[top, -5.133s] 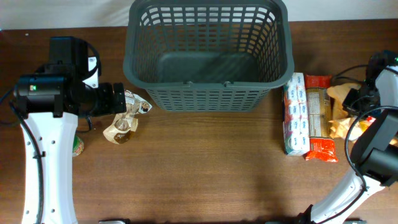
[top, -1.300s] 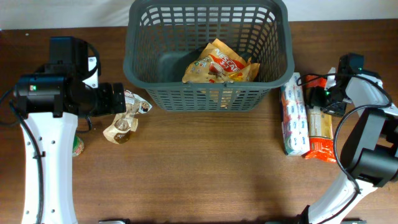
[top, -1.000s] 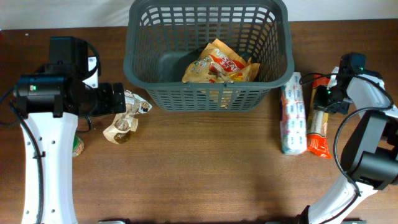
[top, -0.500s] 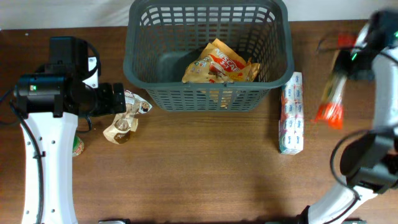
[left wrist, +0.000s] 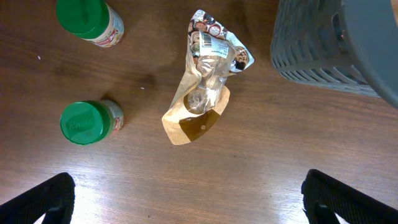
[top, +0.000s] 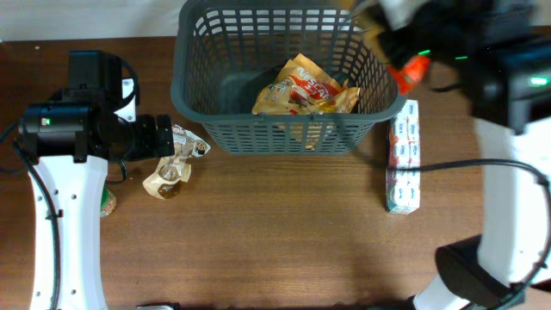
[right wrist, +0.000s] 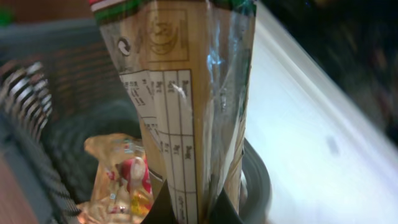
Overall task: Pack container
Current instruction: 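Lower the red package into the basket and open the right gripper, then grasp the white tissue pack with the right gripper and lift it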
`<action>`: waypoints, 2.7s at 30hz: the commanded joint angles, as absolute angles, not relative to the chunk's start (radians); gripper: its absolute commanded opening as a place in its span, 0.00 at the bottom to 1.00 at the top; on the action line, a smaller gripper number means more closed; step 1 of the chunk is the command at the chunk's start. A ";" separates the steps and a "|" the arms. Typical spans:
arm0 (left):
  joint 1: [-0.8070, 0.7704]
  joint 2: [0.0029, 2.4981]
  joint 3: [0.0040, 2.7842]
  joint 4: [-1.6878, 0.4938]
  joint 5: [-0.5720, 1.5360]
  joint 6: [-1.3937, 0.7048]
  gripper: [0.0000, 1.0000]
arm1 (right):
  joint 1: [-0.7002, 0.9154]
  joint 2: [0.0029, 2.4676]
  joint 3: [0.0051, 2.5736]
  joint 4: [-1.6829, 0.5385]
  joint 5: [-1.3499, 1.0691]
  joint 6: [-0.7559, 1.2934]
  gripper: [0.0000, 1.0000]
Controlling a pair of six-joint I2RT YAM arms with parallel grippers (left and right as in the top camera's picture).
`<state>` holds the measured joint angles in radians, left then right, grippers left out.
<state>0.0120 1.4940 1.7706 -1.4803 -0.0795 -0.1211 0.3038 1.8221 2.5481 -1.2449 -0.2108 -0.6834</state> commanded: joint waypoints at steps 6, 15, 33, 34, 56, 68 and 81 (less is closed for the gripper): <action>0.016 1.488 1.770 -1.481 -0.087 -0.123 0.99 | 0.385 2.058 2.569 -1.184 -0.224 -1.069 0.04; 0.016 1.488 1.770 -1.481 -0.087 -0.123 0.99 | 0.346 2.370 2.569 -1.050 -0.147 -0.830 0.14; 0.016 1.488 1.770 -1.481 -0.087 -0.123 0.99 | 0.086 1.885 2.649 -1.261 -0.146 -0.325 0.99; 0.016 1.488 1.770 -1.481 -0.087 -0.123 0.99 | 0.026 1.880 2.649 -1.278 -0.147 -0.265 0.99; 0.016 1.488 1.770 -1.481 -0.087 -0.123 0.99 | -0.226 2.096 1.870 -1.256 -0.303 0.017 0.84; 0.016 1.488 1.770 -1.481 -0.087 -0.123 0.99 | -0.216 2.096 1.576 -1.098 -0.302 0.035 0.28; 0.016 1.488 1.770 -1.481 -0.087 -0.123 0.99 | -0.343 1.914 2.295 -1.265 -0.287 0.056 0.04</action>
<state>0.0120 1.4940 1.7706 -1.4799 -0.0799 -0.1211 -0.3428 2.0609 2.0518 -1.2453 -0.2733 0.0532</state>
